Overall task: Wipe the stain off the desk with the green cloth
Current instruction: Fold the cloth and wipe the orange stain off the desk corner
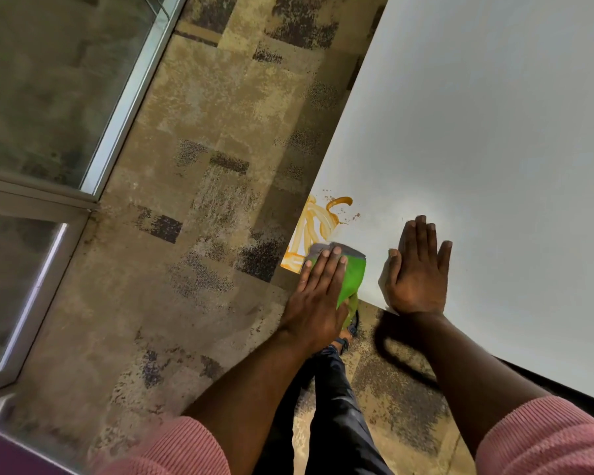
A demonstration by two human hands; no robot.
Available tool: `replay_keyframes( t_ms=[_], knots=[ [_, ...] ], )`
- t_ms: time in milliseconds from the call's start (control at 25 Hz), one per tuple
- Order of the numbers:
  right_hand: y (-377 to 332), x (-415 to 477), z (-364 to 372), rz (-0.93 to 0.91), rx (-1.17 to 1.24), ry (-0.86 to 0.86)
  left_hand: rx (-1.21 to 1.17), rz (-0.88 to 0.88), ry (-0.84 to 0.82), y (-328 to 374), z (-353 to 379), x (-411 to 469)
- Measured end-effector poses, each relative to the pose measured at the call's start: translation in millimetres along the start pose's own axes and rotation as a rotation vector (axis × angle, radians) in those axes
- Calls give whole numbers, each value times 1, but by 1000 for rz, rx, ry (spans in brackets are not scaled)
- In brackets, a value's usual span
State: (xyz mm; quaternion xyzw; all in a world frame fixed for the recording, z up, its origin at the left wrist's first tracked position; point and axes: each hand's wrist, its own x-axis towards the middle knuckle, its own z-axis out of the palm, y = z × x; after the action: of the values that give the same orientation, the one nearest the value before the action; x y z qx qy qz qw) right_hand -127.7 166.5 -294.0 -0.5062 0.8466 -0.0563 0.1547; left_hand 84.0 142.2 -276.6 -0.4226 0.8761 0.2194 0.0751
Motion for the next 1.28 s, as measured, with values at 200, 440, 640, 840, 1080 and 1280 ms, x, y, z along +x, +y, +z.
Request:
replay_keyframes(
  t_ms=[200, 440, 640, 840, 1080, 1280],
  knots=[
    [-19, -2, 0, -22, 37, 6, 15, -41, 8, -4, -10, 22],
    [-17, -1, 7, -14, -15, 10, 29, -19, 33, -1, -16, 52],
    [-20, -2, 9, -14, -8, 27, 1, -78, 27, -12, -2, 2],
    [-20, -2, 9, -5, -11, 16, 19, -123, 19, -20, -6, 8],
    [-18, -2, 10, -20, -35, 34, 10, -124, 40, -26, -17, 37],
    [-19, -1, 11, -12, -37, 35, -10, -206, 75, -28, 1, -12]
  ],
)
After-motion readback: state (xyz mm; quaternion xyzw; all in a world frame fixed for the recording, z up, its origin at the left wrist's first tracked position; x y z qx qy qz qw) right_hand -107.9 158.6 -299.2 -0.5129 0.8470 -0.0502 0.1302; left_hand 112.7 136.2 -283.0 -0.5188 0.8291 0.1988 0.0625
